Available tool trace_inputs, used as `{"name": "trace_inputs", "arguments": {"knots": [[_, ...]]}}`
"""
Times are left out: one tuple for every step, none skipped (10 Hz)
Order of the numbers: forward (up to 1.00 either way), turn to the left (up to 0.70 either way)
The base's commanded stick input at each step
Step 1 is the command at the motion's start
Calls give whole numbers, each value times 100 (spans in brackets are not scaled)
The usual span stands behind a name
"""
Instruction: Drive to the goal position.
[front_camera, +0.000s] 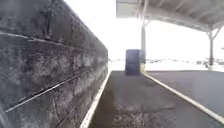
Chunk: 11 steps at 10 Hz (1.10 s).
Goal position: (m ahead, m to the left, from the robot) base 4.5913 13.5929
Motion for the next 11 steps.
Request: {"name": "trace_inputs", "arguments": {"knots": [[70, 1], [70, 3], [70, 27], [70, 14], [70, 1], [70, 0], [70, 0], [70, 0], [70, 0], [70, 0], [70, 0]]}}
